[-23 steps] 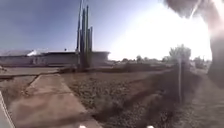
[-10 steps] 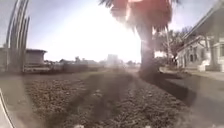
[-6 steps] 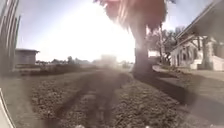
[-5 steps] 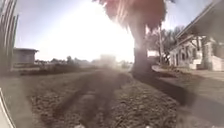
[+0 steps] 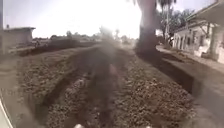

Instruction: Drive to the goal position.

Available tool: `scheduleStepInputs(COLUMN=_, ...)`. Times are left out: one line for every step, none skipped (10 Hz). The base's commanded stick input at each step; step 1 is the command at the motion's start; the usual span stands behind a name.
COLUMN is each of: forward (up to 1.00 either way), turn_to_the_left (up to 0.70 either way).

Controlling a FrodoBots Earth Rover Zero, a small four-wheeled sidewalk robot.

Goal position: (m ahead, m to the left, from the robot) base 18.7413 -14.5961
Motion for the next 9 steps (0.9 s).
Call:
scheduleStepInputs(forward=0.7, turn_to_the_left=0.0)
scheduleStepInputs(forward=0.7, turn_to_the_left=0.0)
scheduleStepInputs(forward=0.7, turn_to_the_left=0.0)
scheduleStepInputs(forward=0.7, turn_to_the_left=0.0)
scheduleStepInputs(forward=0.7, turn_to_the_left=0.0)
scheduleStepInputs(forward=0.7, turn_to_the_left=0.0)
scheduleStepInputs(forward=0.7, turn_to_the_left=0.0)
scheduleStepInputs(forward=0.7, turn_to_the_left=0.0)
scheduleStepInputs(forward=0.7, turn_to_the_left=0.0)
